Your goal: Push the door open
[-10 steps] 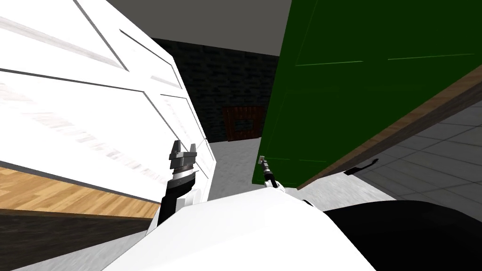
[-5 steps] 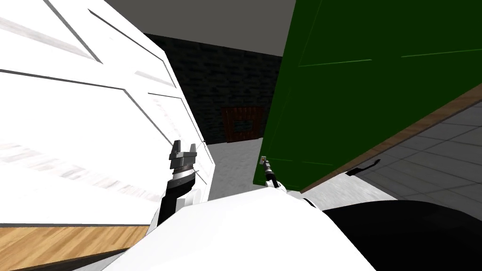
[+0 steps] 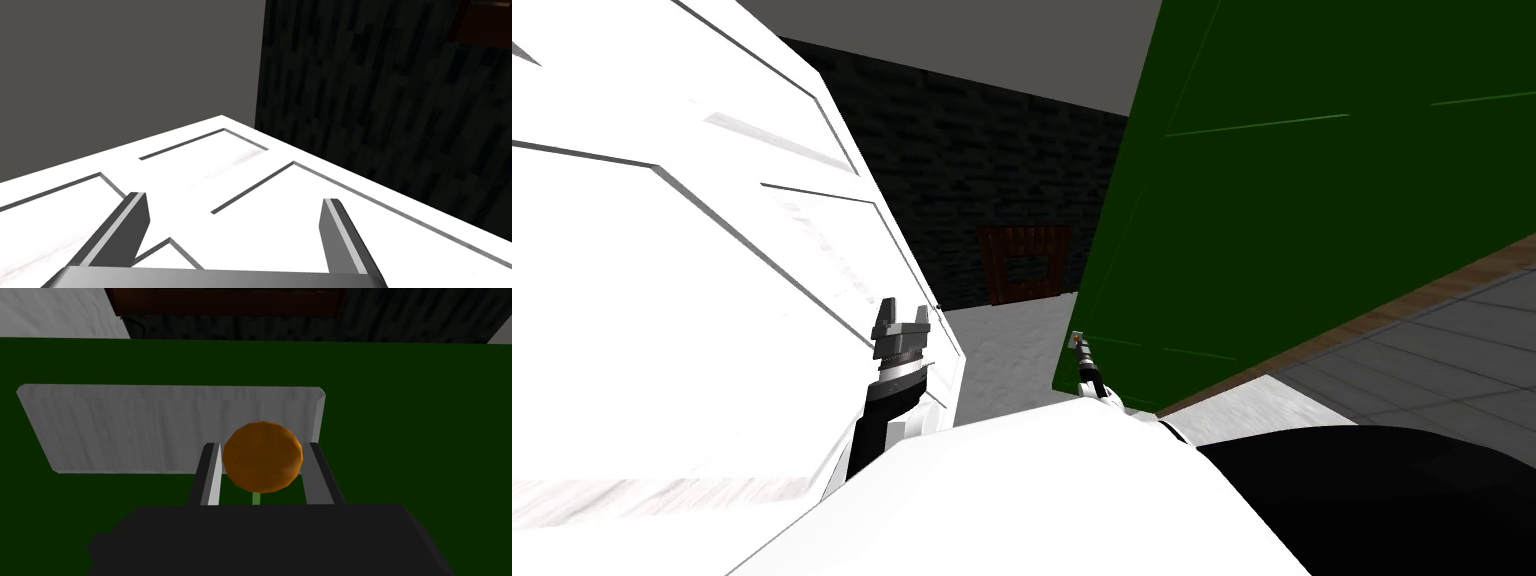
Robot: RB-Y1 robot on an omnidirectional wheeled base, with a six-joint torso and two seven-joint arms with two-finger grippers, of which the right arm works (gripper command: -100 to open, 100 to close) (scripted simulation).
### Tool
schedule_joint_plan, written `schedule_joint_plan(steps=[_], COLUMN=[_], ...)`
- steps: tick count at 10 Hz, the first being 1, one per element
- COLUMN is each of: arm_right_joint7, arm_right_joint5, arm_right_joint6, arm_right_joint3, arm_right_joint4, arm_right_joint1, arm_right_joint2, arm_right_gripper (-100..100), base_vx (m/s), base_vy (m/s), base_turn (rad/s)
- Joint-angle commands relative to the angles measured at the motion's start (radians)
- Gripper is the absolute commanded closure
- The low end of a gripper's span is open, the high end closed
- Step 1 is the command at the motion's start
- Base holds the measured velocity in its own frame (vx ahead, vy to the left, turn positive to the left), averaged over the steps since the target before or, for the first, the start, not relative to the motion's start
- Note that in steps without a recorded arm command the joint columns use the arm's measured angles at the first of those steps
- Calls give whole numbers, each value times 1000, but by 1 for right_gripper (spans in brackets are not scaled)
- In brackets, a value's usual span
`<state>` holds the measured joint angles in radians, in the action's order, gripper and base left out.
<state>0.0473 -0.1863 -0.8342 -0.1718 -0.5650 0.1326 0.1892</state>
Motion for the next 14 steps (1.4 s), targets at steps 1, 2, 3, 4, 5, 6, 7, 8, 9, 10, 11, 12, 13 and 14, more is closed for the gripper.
schedule_joint_plan(steps=[1, 2, 3, 4, 5, 6, 7, 8, 9, 10, 11, 12, 13, 14], arm_right_joint7=[-11, -16, -20, -24, -30, -33, -33, -40, -42, -39, -43, -45, -48, -53], arm_right_joint5=[-12, -17, -22, -27, -33, -37, -37, -44, -47, -43, -52, -54, -60, -66], arm_right_joint6=[9, 9, 10, 10, 10, 10, 10, 10, 10, 17, 16, 15, 14, 14], arm_right_joint3=[-24, -35, -45, -54, -67, -74, -74, -89, -94, -87, -101, -104, -113, -123], arm_right_joint4=[-15, -13, -11, -8, -5, -4, -4, 0, 1, -6, -5, -4, -3, -1], arm_right_joint1=[-11, -10, -10, -9, -9, -8, -8, -8, -7, -15, -17, -17, -18, -19], arm_right_joint2=[7, 8, 8, 9, 10, 10, 10, 11, 11, 9, 13, 13, 15, 16], arm_right_gripper=[100, 100, 100, 100, 100, 100, 100, 100, 100, 100, 100, 100, 100, 100], base_vx=[164, 205, 223, 195, 217, 194, 110, 135, 179, 78, 116, 177, 193, 197], base_vy=[13, 29, 36, 55, 69, 62, 30, 39, 57, 22, 15, 6, -22, -11], base_turn=[-26, -72, -63, -67, -76, -71, -26, -39, -54, -31, -31, -47, -39, -26])
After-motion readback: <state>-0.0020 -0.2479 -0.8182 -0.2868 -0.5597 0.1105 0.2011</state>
